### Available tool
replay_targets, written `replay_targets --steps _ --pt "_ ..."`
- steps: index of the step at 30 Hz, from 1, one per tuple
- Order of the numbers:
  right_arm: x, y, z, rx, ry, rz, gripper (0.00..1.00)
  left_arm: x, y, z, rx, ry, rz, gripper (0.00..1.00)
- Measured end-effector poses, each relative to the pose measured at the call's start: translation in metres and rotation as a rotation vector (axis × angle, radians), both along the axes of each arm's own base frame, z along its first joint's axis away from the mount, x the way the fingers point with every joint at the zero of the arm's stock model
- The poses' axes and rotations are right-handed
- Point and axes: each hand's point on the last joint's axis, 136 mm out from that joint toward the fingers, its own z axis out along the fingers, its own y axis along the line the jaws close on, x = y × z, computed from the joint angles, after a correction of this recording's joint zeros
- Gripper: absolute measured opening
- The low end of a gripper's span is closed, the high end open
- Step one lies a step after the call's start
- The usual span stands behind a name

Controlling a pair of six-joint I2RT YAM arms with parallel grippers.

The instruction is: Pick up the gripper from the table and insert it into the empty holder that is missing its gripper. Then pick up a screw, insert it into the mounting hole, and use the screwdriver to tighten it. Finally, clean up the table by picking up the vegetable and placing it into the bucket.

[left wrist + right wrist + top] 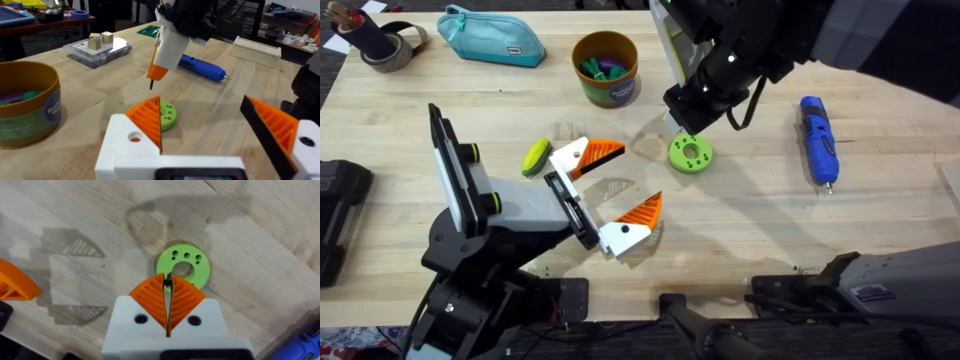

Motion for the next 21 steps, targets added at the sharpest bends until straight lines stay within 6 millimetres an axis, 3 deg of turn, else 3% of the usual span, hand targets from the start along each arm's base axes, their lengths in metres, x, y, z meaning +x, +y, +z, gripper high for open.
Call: replay_targets --steps 9,12,21 --pt "0.000 0.000 0.001 0.001 0.000 0.000 0.012 0.000 0.000 0.000 0.000 0.001 -0.001 0.986" --pt "-0.003 -0.002 0.009 0.004 -0.006 0.003 0.012 0.000 0.000 0.000 0.000 0.001 -0.001 0.986" --pt "0.000 0.002 0.103 0.078 -0.134 0.083 0.012 0.000 0.000 0.000 -0.002 0.003 0.000 0.986"
